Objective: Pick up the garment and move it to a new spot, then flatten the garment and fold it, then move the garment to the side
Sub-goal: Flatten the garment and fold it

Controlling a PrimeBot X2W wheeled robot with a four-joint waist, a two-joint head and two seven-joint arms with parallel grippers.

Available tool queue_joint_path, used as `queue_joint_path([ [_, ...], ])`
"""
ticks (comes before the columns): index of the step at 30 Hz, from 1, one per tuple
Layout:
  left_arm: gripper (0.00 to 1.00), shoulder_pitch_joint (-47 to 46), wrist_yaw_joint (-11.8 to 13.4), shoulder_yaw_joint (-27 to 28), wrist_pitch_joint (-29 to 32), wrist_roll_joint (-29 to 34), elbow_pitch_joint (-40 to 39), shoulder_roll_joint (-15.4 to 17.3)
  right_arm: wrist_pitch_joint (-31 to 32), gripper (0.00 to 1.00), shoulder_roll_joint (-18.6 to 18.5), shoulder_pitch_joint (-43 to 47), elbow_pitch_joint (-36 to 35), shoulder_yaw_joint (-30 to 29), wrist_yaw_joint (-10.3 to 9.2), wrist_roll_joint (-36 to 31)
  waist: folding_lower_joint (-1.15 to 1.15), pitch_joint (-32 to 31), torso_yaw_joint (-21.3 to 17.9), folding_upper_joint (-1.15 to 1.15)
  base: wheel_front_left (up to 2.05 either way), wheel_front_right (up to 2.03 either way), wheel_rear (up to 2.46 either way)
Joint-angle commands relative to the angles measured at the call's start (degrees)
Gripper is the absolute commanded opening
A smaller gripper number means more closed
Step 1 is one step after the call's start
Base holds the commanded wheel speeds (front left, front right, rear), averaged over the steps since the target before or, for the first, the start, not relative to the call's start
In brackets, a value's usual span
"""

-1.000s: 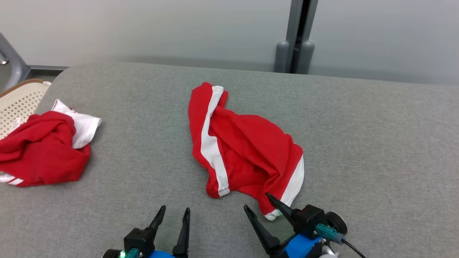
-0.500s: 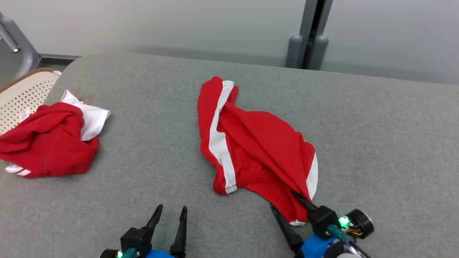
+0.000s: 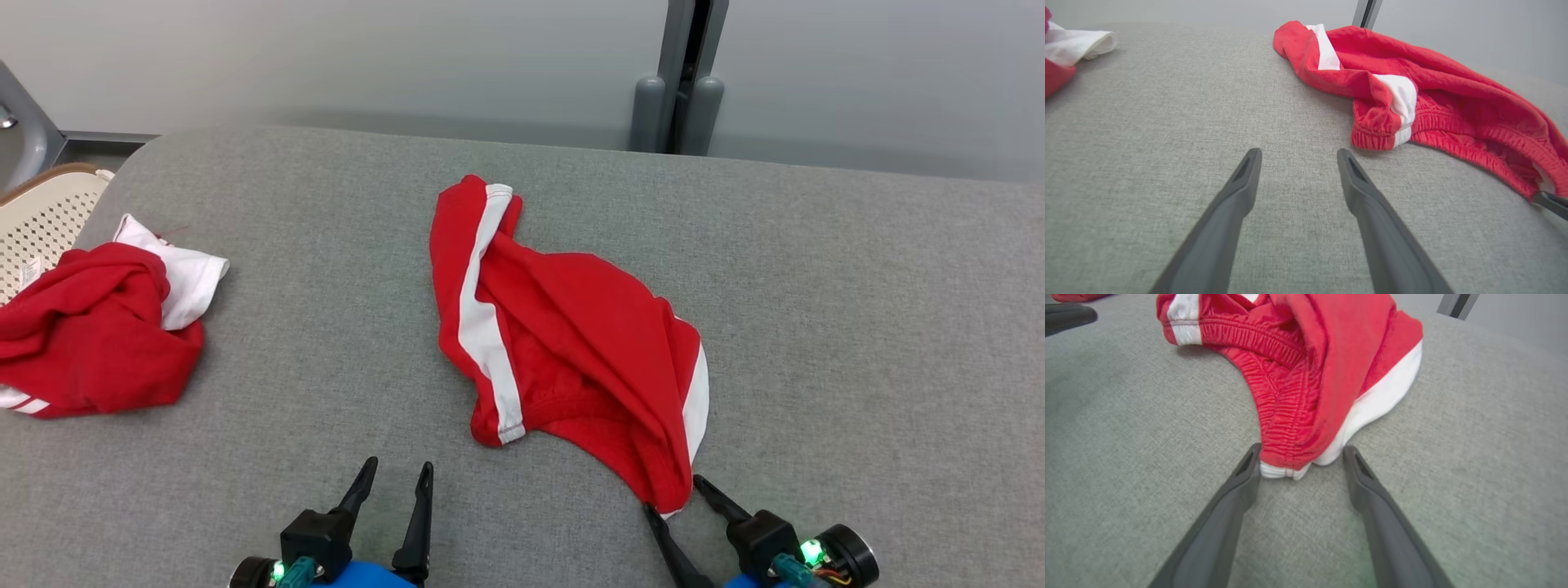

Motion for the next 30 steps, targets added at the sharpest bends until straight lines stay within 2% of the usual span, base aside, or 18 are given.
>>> queue_joint_path([
  [1, 1.0, -0.71, -0.11, 0.16, -0.16, 0.2, 0.08, 0.0, -0.19, 0.4, -0.06, -1.49, 1.62, 0.45, -0.01, 2.28, 0.0, 0.04, 0.3, 0.0, 0.0, 0.0, 0.0],
  [2, 1.0, -0.78, -0.13, 0.18, -0.15, 0.32, 0.14, -0.01, -0.19, 0.0, -0.05, -2.06, 2.2, 0.65, -0.02, 3.48, 0.0, 0.06, 0.51, 0.0, 0.0, 0.0, 0.0],
  [5, 1.0, -0.58, -0.13, 0.51, -0.15, 0.43, 0.1, -0.02, -0.19, 0.0, -0.11, -3.94, 3.42, -0.73, -0.02, 5.03, 0.0, 0.2, 0.92, 0.0, 0.0, 0.0, 0.0],
  [8, 1.0, 0.16, -0.16, 0.86, -0.15, 0.69, -0.05, -0.02, -0.19, 0.0, -1.33, -5.12, 3.09, -5.28, -0.02, 4.78, 0.0, 0.35, 1.14, 0.0, 0.0, 0.0, 0.0],
  [10, 1.0, 0.44, -0.3, 1.32, -0.15, 0.94, 0.0, -0.02, -0.19, 0.0, -6.02, -6.36, 1.77, -13.06, -0.02, 4.22, 0.0, 0.41, 1.3, 0.0, 0.0, 0.0, 0.0],
  [12, 1.0, 0.5, -0.41, 1.42, -0.16, 1.31, 0.06, -0.02, -0.2, 0.0, -9.01, -7.97, 1.93, -16.27, -0.02, 3.43, 0.0, 0.39, 1.31, 0.0, 0.0, 0.0, 0.0],
  [13, 1.0, 0.5, -0.41, 1.42, -0.16, 1.31, 0.06, -0.02, -0.2, 0.0, -9.01, -7.97, 1.93, -16.27, -0.02, 3.43, 0.0, 0.39, 1.31, 0.0, 0.0, 0.0, 0.0],
  [14, 1.0, 0.27, -0.5, 1.34, -0.15, 1.73, 0.17, -0.03, -0.2, 0.0, -12.23, -10.3, 3.51, -18.38, -0.02, 1.86, 0.0, 0.56, 1.26, 0.0, 0.0, 0.0, 0.0],
  [15, 1.0, 0.0, -0.5, 1.28, -0.15, 1.87, 0.21, -0.03, -0.19, 0.0, -13.22, -11.8, 4.53, -19.65, -0.02, 1.31, 0.0, 0.67, 1.22, 0.0, 0.0, 0.0, 0.0],
  [16, 1.0, -0.26, -0.53, 1.27, -0.16, 1.97, 0.25, -0.01, -0.16, 0.2, -14.36, -13.3, 5.79, -21.09, -0.02, 0.25, 0.0, 0.74, 1.21, 0.0, 0.0, 0.0, 0.0],
  [17, 1.0, -0.47, -0.57, 1.22, -0.15, 2.26, 0.27, -0.02, -0.06, 0.73, -15.12, -14.73, 6.93, -22.54, -0.02, -0.77, 0.0, 0.78, 1.27, 0.0, 0.0, 0.0, 0.0],
  [18, 1.0, -0.47, -0.57, 1.22, -0.15, 2.26, 0.27, -0.02, -0.06, 0.73, -15.12, -14.73, 6.93, -22.54, -0.02, -0.77, 0.0, 0.78, 1.27, 0.0, 0.0, 0.0, 0.0],
  [19, 1.0, -0.6, -0.65, 1.2, -0.16, 2.32, 0.38, -0.02, 0.09, 1.0, -15.17, -16.19, 8.29, -24.34, -0.02, -1.25, 0.0, 0.79, 1.33, 0.0, 0.0, 0.0, 0.0],
  [22, 1.0, -0.95, -0.84, 1.24, -0.16, 2.52, 0.53, -0.02, 0.71, 1.0, -14.28, -19.28, 11.59, -29.17, -0.02, -3.87, 0.0, 0.59, 1.41, 0.0, 0.0, 0.0, 0.0],
  [25, 1.0, -0.43, -0.96, 1.69, -0.15, 2.77, 0.56, -0.02, 0.22, 1.0, -12.22, -20.38, 11.75, -34.13, -0.02, -6.73, 0.0, 0.05, 1.04, 0.0, 0.0, 0.0, 0.0],
  [28, 1.0, 0.53, -0.99, 2.25, -0.15, 2.7, 0.5, -0.02, -0.17, 1.0, -8.91, -19.27, 10.02, -36.6, -0.02, -8.49, 0.0, -0.49, 0.29, 0.0, 0.0, 0.0, 0.0],
  [30, 1.0, 0.71, -0.95, 2.53, -0.16, 2.5, 0.37, -0.02, -0.17, 1.0, -6.58, -18.1, 5.92, -37.95, -0.02, -7.96, 0.0, -0.71, -0.36, 0.0, 0.0, 0.0, 0.0],
])
